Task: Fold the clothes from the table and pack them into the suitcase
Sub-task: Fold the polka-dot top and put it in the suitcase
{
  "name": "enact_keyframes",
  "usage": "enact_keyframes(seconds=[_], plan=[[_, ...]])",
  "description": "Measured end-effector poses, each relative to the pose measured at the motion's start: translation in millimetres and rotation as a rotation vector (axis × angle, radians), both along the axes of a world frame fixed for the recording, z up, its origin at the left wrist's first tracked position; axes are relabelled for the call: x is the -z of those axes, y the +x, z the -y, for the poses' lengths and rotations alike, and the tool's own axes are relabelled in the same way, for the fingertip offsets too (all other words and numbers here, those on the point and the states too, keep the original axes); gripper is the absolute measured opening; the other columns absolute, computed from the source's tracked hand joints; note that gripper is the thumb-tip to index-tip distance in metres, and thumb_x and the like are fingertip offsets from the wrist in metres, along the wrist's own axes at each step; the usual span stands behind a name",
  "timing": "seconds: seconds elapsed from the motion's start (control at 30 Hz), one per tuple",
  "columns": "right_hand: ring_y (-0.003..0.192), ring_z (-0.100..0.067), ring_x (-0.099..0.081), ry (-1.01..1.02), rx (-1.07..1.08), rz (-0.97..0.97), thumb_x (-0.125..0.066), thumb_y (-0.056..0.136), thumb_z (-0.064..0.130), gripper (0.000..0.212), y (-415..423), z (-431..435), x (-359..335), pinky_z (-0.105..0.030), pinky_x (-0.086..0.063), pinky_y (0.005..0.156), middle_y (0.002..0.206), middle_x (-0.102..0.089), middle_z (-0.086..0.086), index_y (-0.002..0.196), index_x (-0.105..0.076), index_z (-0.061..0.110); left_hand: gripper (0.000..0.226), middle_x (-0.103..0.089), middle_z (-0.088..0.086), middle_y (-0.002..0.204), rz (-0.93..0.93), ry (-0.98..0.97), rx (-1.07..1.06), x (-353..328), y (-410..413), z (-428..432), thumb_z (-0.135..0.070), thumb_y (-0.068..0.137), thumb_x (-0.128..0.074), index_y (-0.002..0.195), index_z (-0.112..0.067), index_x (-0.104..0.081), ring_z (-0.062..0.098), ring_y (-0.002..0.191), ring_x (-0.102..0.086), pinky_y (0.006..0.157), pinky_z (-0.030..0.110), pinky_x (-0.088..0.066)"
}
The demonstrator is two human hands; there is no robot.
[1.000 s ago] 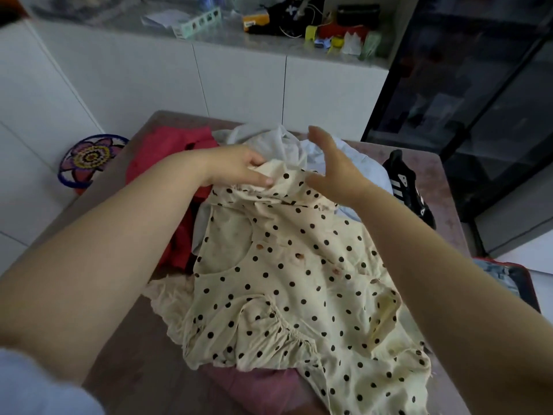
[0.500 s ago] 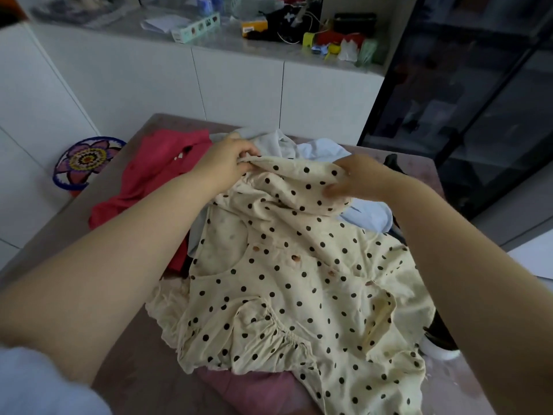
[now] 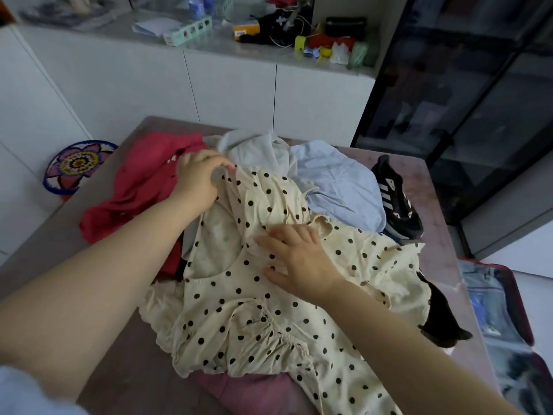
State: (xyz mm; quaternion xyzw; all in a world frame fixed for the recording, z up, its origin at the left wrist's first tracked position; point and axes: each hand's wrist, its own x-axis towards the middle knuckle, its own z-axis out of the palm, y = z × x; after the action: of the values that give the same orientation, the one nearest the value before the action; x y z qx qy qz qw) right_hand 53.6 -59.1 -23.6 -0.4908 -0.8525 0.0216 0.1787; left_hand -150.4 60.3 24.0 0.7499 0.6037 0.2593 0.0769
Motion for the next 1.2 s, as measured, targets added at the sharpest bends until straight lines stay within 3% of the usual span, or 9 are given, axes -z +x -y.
enact_keyframes(seconds=[0.13, 0.2, 0.27, 0.37, 0.63, 0.8, 0.93, 1.07, 1.2], plan=[[0.140, -0.025, -0.024, -0.209, -0.003, 0.009, -0.032, 0.083, 0.053, 0.064, -1, 1, -1, -0.042, -0.004, 0.115, 0.149, -0.036, 0.000, 0.140, -0.043, 0.028, 0.042, -0.059, 0.006, 0.123, -0.009, 0.268, 0.281, 3, 19, 27, -0.005, 0.082, -0.045, 0.120, -0.013, -0.058, 0.025, 0.118, -0.045, 0.104, 0.028, -0.016], [0.144, -0.022, -0.016, -0.254, -0.052, -0.002, -0.030, 0.084, 0.050, 0.064, -1, 4, 4, -0.042, 0.006, 0.113, 0.153, -0.030, 0.002, 0.144, -0.037, 0.028, 0.051, -0.036, -0.004, 0.149, -0.205, 0.080, 0.403, 16, 39, 46, -0.037, 0.093, -0.028, 0.142, -0.026, -0.037, 0.017, 0.140, -0.022, 0.114, 0.036, 0.005], [0.139, -0.022, -0.030, -0.228, -0.025, -0.112, -0.045, 0.086, 0.034, 0.052, 7, 10, 5, -0.047, -0.002, 0.115, 0.145, -0.043, 0.000, 0.137, -0.048, 0.024, 0.058, 0.005, -0.012, 0.158, -0.411, -0.159, 0.343, 35, 46, 53, -0.055, 0.095, -0.011, 0.149, -0.036, -0.001, 0.014, 0.144, 0.013, 0.111, 0.045, 0.019], [0.124, -0.027, -0.048, -0.138, 0.174, -0.274, -0.052, 0.085, 0.026, 0.040, 40, 24, 8, -0.056, -0.030, 0.108, 0.133, -0.052, -0.006, 0.124, -0.058, 0.019, 0.061, 0.024, -0.012, 0.154, -0.542, -0.238, 0.285, 47, 46, 53, -0.058, 0.093, -0.006, 0.145, -0.038, 0.019, 0.017, 0.140, 0.028, 0.107, 0.051, 0.023], [0.132, -0.029, -0.036, -0.449, 0.984, -0.294, -0.065, 0.086, 0.031, 0.068, 157, 101, 33, -0.043, -0.030, 0.109, 0.146, -0.037, -0.008, 0.144, -0.033, 0.018, 0.071, 0.005, -0.007, 0.159, -0.510, 0.017, 0.432, 39, 96, 81, -0.060, 0.080, 0.010, 0.147, -0.037, 0.006, 0.019, 0.144, 0.017, 0.098, 0.040, 0.036], [0.125, -0.028, -0.041, -0.463, 0.986, -0.228, -0.060, 0.086, 0.030, 0.061, 168, 104, 36, -0.041, -0.035, 0.103, 0.138, -0.045, -0.008, 0.140, -0.033, 0.021, 0.072, -0.006, -0.011, 0.158, -0.528, 0.046, 0.620, 62, 135, 124, -0.055, 0.081, 0.004, 0.149, -0.034, -0.006, 0.008, 0.137, 0.019, 0.102, 0.040, 0.034], [0.113, -0.025, -0.044, -0.298, 0.944, -0.191, -0.054, 0.086, 0.054, 0.042, 168, 104, 23, -0.037, -0.030, 0.098, 0.118, -0.052, -0.003, 0.112, -0.055, 0.020, 0.057, -0.049, -0.006, 0.139, -0.490, 0.094, 0.578, 86, 141, 154, -0.047, 0.086, -0.031, 0.137, -0.024, -0.038, 0.017, 0.135, -0.027, 0.112, 0.046, 0.009], [0.102, -0.018, -0.050, -0.394, 0.669, 0.007, -0.051, 0.085, 0.059, 0.040, 147, 111, 27, -0.035, -0.032, 0.093, 0.096, -0.060, 0.006, 0.091, -0.064, 0.023, 0.058, -0.048, -0.004, 0.136, -0.325, 0.174, 0.409, 99, 159, 183, -0.044, 0.082, -0.040, 0.134, -0.020, -0.039, 0.020, 0.127, -0.034, 0.111, 0.043, -0.001], [0.064, -0.015, -0.051, -0.560, 0.644, -0.425, -0.053, 0.087, 0.024, 0.016, 167, 111, 18, -0.024, -0.044, 0.063, 0.069, -0.055, 0.002, 0.074, -0.053, 0.015, 0.064, -0.032, -0.003, 0.144, -0.226, 0.158, 0.282, 103, 183, 211, -0.043, 0.082, -0.043, 0.140, -0.017, -0.032, 0.022, 0.131, -0.029, 0.111, 0.044, -0.003]])
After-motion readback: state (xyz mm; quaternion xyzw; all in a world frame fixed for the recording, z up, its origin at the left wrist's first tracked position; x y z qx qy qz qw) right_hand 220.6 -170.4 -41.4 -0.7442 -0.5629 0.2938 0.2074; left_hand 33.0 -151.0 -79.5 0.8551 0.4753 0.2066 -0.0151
